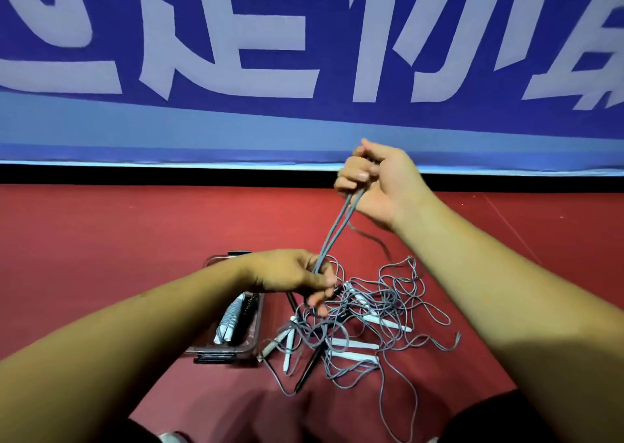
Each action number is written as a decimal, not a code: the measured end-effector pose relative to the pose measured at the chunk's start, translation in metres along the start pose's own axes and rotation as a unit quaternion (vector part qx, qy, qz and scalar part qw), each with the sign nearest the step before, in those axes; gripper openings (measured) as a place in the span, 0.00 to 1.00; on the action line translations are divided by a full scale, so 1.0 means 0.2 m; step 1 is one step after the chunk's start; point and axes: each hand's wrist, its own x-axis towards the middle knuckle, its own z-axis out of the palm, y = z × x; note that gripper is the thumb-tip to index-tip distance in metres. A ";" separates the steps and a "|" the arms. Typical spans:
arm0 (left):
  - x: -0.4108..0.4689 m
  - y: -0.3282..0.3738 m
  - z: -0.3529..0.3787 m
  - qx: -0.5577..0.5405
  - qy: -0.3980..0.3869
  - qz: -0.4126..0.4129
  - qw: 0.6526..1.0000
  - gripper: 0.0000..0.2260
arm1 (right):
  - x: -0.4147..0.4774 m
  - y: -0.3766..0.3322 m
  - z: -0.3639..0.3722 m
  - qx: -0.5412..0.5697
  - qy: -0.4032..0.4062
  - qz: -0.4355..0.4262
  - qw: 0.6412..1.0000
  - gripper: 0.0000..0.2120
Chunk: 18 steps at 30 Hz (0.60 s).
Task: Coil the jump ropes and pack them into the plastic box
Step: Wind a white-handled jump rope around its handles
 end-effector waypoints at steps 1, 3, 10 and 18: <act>0.00 0.00 -0.01 -0.044 0.049 0.001 0.998 0.10 | 0.02 -0.02 -0.03 -0.024 0.036 -0.023 0.999 0.14; -0.01 0.05 -0.03 -0.176 0.143 0.044 0.973 0.12 | 0.04 -0.03 -0.09 -0.109 0.094 -0.054 0.988 0.10; -0.01 0.36 -0.13 -0.472 0.219 0.179 0.835 0.12 | -0.07 0.22 -0.19 -0.363 -0.178 0.120 0.907 0.12; -0.04 0.34 -0.24 -0.426 0.350 0.155 0.820 0.20 | -0.07 0.27 -0.14 -0.482 -0.153 -0.001 0.863 0.11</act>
